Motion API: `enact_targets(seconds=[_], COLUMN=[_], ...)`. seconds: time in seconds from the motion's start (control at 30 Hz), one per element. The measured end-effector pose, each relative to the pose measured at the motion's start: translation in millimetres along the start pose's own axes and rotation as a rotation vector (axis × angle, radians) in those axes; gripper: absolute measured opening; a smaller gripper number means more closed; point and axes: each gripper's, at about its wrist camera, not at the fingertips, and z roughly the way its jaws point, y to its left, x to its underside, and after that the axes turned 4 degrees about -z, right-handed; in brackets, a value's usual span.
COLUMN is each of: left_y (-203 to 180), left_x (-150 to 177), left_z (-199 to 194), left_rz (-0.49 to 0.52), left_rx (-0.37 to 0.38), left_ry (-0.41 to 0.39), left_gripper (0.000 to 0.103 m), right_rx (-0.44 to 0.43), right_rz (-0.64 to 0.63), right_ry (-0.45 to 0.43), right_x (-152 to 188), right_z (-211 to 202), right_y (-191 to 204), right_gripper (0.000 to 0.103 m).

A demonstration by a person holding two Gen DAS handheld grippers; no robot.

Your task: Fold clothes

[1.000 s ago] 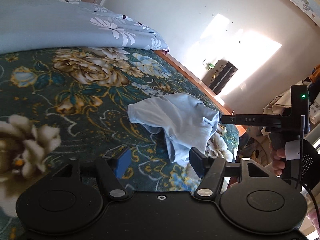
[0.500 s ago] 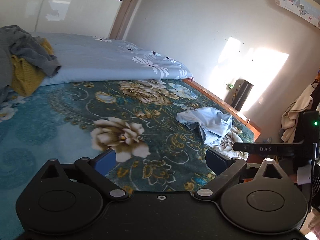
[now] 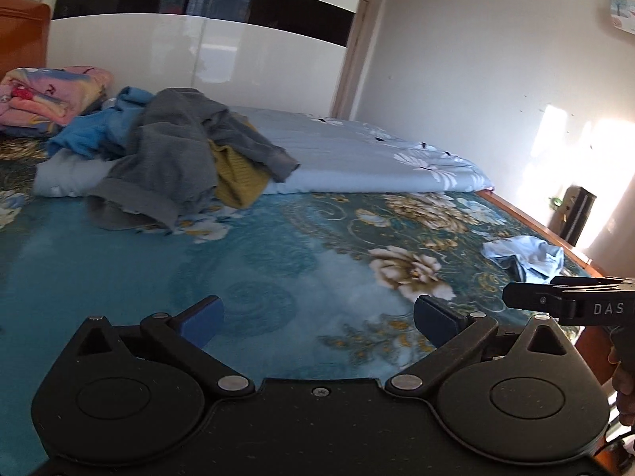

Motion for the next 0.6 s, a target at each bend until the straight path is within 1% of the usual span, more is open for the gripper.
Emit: enact_targets(seconds=[0.13, 0.27, 0.37, 0.47, 0.6], left_y=[36.7, 67.2, 88.6, 106.1, 119.5], left_x=[9.2, 19.2, 27.4, 36.1, 49.1], left_z=[-26.7, -50.5, -64.7, -76.8, -87.6], left_rz=[-0.014, -0.012, -0.032, -0.045, -0.020], left_rx=[-0.091, -0.169, -0.220, -0.271, -0.357], left_ry=[-0.030, -0.059, -0.074, -0.091, -0.124], left_gripper=[0.101, 0.101, 0.101, 0.101, 0.101], right_rx=[-0.095, -0.161, -0.192, -0.214, -0.204], right_rz=[-0.045, -0.079, -0.075, -0.041, -0.023], right_ry=[-0.005, 0.012, 0.030, 0.067, 0.122], right_x=[5.2, 13.7, 24.1, 35.6, 50.5], right_z=[3.9, 11.5, 18.1, 25.5, 36.5], right_y=[62.8, 113.1, 140.6, 159.0, 176.9], right_gripper=[0.103, 0.103, 0.103, 0.103, 0.103])
